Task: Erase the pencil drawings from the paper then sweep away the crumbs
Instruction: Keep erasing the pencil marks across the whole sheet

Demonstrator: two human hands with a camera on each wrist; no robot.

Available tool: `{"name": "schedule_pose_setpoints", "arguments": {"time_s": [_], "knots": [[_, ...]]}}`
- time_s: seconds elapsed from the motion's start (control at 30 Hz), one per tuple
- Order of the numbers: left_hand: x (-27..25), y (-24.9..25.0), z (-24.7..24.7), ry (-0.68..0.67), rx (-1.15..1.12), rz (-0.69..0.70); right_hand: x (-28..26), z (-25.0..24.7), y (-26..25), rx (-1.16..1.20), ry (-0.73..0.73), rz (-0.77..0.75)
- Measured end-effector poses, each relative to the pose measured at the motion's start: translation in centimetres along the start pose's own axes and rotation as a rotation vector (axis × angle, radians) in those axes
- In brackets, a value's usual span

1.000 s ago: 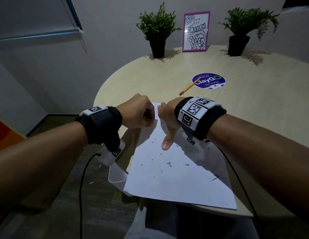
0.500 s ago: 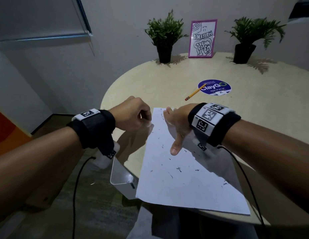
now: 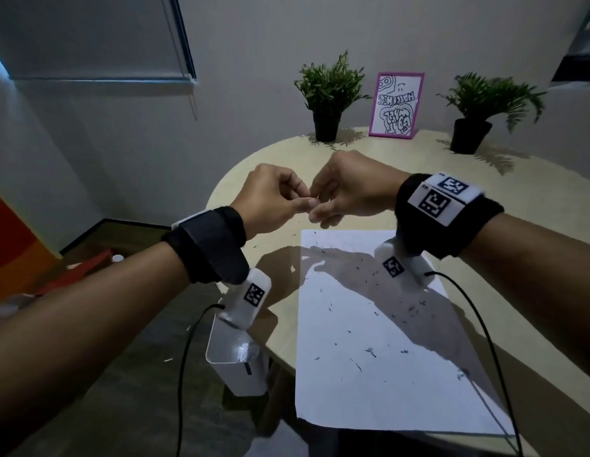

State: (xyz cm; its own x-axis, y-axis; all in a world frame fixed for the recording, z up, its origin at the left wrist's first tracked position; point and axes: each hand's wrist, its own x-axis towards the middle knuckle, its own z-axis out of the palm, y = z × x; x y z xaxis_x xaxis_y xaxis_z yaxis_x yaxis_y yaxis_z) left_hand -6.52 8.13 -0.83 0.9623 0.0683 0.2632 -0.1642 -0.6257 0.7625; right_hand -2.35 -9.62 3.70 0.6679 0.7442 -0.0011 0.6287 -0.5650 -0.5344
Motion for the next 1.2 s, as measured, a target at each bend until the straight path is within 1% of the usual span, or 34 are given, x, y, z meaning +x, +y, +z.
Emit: {"name": "schedule_pose_setpoints", "arguments": {"time_s": [0.07, 0.1, 0.13, 0.17, 0.2, 0.27, 0.3, 0.37, 0.43, 0.47, 0.57, 0.7, 0.8, 0.87, 1.0, 1.03, 1.07, 1.2], "knots": [[0.0, 0.3, 0.2, 0.011, -0.069, -0.025, 0.3, 0.3, 0.1, 0.026, 0.058, -0.009], [-0.1, 0.3, 0.3, -0.027, -0.084, -0.034, 0.3, 0.4, 0.5, 0.031, 0.063, -0.005], [-0.2, 0.2, 0.3, -0.094, -0.068, -0.044, 0.3, 0.5, 0.9, 0.020, 0.056, 0.000], [-0.3, -0.2, 0.3, -0.176, 0.001, -0.055, 0.3, 0.6, 1.6, -0.012, 0.041, 0.014], [-0.4, -0.7, 0.4, -0.265, 0.122, -0.057, 0.4, 0.8, 2.3, -0.051, 0.017, 0.034], [-1.0, -1.8, 0.9, -0.423, 0.413, -0.019, 0.5, 1.5, 3.8, -0.142, -0.046, 0.079], [-1.3, -2.3, 1.2, -0.478, 0.518, 0.014, 0.5, 1.9, 4.2, -0.188, -0.078, 0.095], [-1.7, -3.0, 1.6, -0.583, 0.607, 0.071, 0.7, 2.9, 4.8, -0.254, -0.121, 0.110], [-2.0, -3.3, 1.9, -0.714, 0.682, 0.064, 0.9, 3.6, 4.7, -0.278, -0.132, 0.096], [-2.1, -3.2, 2.0, -0.758, 0.725, 0.049, 1.0, 3.8, 4.6, -0.283, -0.124, 0.075], [-2.1, -3.2, 2.3, -0.792, 0.817, 0.080, 1.9, 4.3, 4.4, -0.332, -0.091, 0.001], [-1.7, -3.9, 2.5, -0.814, 0.816, 0.096, 2.4, 4.9, 4.2, -0.371, -0.067, -0.031], [-1.5, -4.5, 2.5, -0.839, 0.806, 0.111, 1.4, 5.6, 3.4, -0.314, -0.154, -0.107], [-1.4, -4.6, 2.5, -0.848, 0.818, 0.109, 1.3, 5.4, 3.3, -0.290, -0.190, -0.124], [-1.5, -4.3, 2.6, -0.856, 0.863, 0.060, 2.7, 4.4, 4.5, -0.356, -0.064, -0.079], [-1.5, -4.3, 2.7, -0.857, 0.863, 0.057, 2.6, 4.5, 4.5, -0.362, -0.057, -0.078], [-1.5, -4.2, 2.6, -0.859, 0.857, 0.058, 2.4, 4.7, 4.3, -0.363, -0.073, -0.088], [-1.2, -4.6, 2.6, -0.865, 0.831, 0.083, 1.1, 5.3, 2.9, -0.344, -0.249, -0.150]]}}
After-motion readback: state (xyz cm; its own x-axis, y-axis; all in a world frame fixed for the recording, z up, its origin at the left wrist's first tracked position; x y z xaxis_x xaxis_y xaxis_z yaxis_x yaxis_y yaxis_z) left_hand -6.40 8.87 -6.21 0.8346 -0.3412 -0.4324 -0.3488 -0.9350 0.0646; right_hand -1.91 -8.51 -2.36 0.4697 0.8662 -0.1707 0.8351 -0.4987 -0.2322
